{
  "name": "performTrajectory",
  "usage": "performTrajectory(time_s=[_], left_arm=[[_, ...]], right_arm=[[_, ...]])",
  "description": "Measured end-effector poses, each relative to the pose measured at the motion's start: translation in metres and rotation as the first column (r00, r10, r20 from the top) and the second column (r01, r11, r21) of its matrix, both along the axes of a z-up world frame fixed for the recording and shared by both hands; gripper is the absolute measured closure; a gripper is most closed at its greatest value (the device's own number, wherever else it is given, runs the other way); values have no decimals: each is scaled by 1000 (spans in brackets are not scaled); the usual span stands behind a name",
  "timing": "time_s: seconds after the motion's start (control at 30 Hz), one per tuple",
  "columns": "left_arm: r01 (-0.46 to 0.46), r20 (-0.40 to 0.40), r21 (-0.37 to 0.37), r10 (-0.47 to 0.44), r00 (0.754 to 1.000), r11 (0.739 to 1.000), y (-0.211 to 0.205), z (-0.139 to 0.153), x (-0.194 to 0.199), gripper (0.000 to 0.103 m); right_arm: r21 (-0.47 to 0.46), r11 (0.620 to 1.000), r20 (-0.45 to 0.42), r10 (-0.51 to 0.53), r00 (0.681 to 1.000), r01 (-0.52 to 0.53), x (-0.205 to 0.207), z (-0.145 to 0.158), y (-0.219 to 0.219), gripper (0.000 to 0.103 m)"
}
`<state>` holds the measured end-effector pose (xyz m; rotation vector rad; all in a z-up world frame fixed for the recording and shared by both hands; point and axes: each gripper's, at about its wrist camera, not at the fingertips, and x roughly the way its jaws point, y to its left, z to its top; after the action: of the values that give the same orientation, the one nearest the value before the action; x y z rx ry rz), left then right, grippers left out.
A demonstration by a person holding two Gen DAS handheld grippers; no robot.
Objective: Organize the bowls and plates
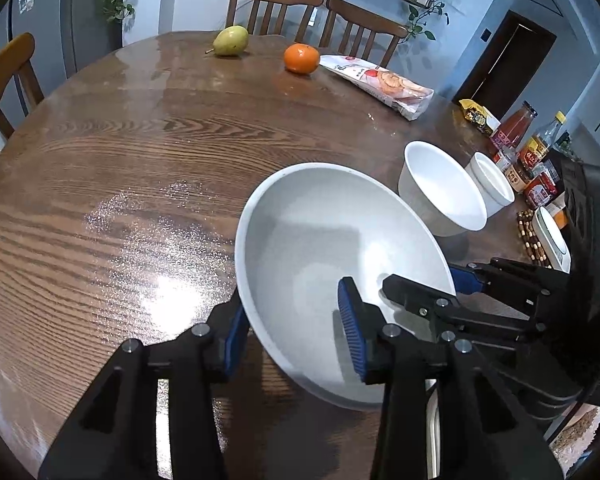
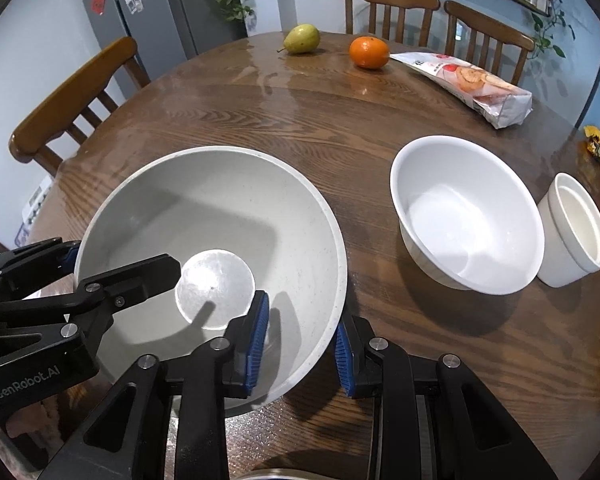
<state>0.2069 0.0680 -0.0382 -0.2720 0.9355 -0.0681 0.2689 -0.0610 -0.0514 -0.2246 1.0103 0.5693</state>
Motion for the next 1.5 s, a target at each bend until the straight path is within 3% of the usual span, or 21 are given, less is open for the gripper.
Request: performTrajectory(time_s=[0.7,1.0,1.17,1.33,1.5], left_arm=[[-34,-2,-23,34,999,999,8,0,3,60],[-66,37,-37,67,997,997,13,6,0,60],[-82,48,-33,84,995,996,15,8,0,60],[-97,73,-25,99,992,995,16,11,-1,60],[-155,125,-12,155,980,988,21,22,-8,58]], right_arm=[[18,1000,37,-5,999,4,-2,8,-5,68],[35,999,45,-15,999,14,-2,13,-10,67],[51,998,57,-24,998,21,-1,17,-14,59],[71,997,68,-39,997,34,0,23,-20,58],[74,996,80,-45,996,39,0,26,-23,58]])
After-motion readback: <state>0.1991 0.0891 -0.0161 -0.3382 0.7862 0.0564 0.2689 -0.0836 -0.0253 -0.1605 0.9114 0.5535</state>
